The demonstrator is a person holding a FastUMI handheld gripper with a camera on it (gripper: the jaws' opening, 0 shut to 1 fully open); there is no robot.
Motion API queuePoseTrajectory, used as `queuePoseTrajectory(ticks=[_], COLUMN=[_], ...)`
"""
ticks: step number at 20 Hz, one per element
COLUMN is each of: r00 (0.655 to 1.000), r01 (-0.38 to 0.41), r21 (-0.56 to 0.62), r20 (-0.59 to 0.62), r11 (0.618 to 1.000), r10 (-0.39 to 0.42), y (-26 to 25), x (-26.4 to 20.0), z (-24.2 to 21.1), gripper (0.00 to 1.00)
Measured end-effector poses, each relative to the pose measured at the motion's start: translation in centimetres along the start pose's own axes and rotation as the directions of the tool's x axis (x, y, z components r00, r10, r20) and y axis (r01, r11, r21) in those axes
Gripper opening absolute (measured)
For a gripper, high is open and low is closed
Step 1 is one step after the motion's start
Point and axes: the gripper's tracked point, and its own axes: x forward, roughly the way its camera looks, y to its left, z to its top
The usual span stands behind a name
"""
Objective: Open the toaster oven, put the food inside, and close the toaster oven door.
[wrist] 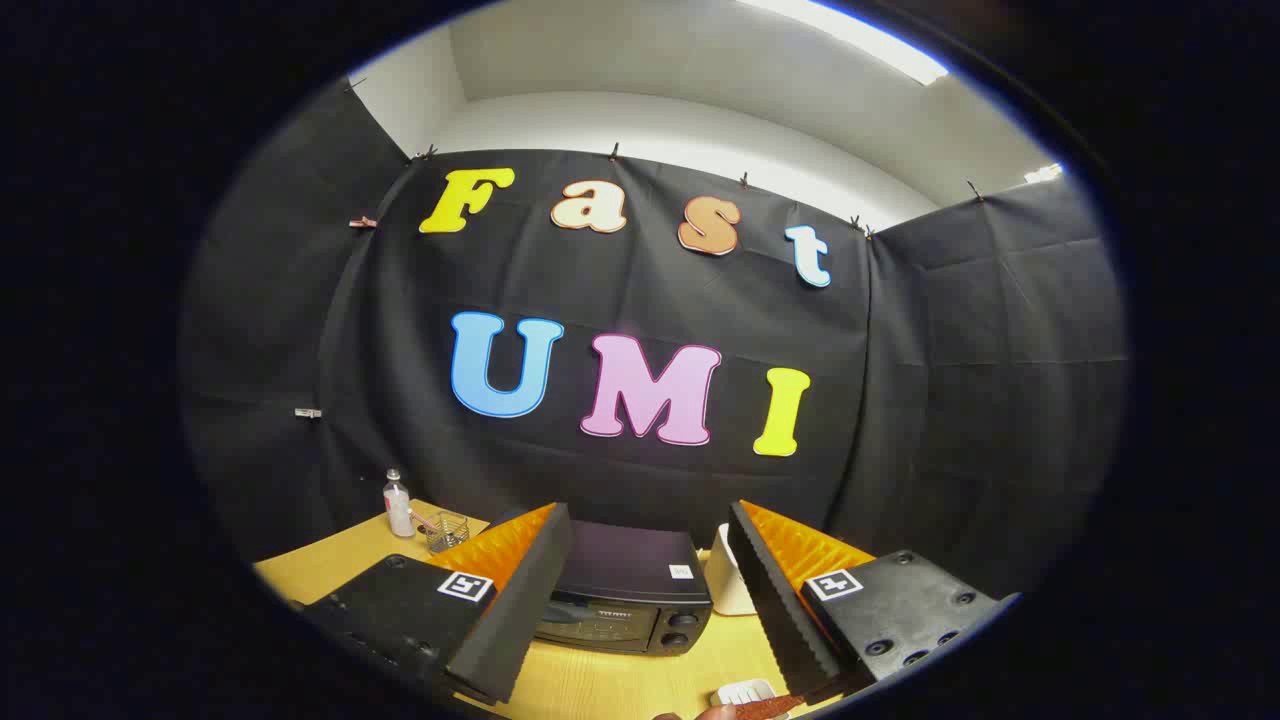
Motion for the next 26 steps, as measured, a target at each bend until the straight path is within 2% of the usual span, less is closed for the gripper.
queuePoseTrajectory(ticks=[17,20,26], r00=[0.998,0.993,0.972], r01=[-0.058,-0.079,-0.091], r21=[0.061,0.077,0.102], r20=[-0.034,-0.078,-0.206], r11=[0.996,0.994,0.991], r10=[0.06,0.085,0.111], y=[4.5,6.7,8.9], x=[3.1,4.8,8.4], z=[-2.6,-5.7,-14.8], gripper=[0.97,0.97,0.98])
